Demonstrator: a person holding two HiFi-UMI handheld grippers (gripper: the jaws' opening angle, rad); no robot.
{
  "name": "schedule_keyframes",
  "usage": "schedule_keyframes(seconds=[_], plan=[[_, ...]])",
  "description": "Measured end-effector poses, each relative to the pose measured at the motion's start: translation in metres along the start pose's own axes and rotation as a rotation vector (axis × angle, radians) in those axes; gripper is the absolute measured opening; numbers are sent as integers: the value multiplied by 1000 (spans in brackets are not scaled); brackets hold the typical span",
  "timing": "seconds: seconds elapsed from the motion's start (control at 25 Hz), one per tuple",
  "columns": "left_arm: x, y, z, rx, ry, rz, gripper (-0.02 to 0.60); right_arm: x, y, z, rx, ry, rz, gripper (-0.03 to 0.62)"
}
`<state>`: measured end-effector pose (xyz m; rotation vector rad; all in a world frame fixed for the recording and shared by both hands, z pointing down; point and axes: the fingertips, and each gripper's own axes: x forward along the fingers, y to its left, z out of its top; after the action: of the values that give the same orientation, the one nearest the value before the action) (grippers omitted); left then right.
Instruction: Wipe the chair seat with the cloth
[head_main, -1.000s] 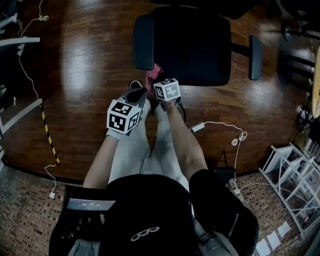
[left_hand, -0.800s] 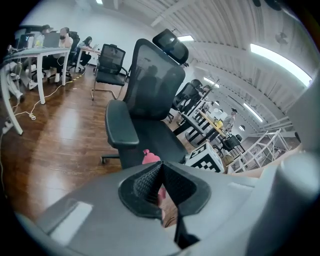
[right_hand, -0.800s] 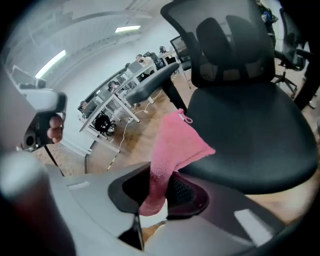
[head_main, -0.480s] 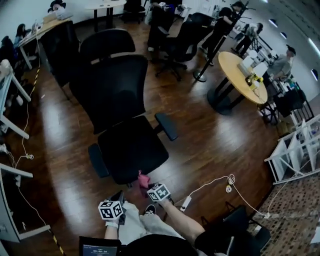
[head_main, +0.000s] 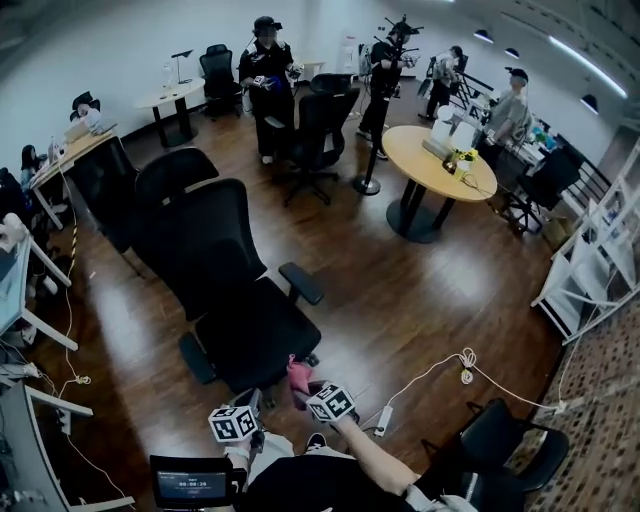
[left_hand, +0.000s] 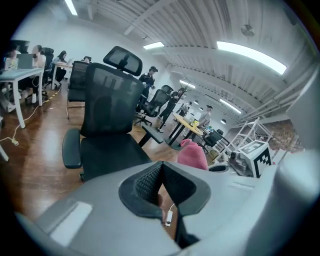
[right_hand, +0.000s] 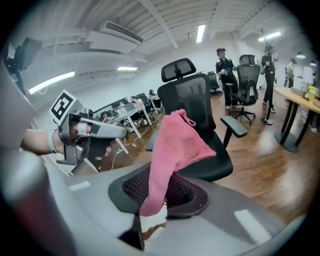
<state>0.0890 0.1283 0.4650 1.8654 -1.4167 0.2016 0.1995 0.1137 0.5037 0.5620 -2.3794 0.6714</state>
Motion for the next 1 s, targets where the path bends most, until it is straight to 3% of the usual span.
schedule_keyframes(seconds=[0.36,1.0], plan=[[6,-58,3,85,1,-56,-6,-30,-1,7,-4,-80,-9,66],[11,-79,9,127,7,-86,-6,-45,-13,17,6,-123,-38,66]])
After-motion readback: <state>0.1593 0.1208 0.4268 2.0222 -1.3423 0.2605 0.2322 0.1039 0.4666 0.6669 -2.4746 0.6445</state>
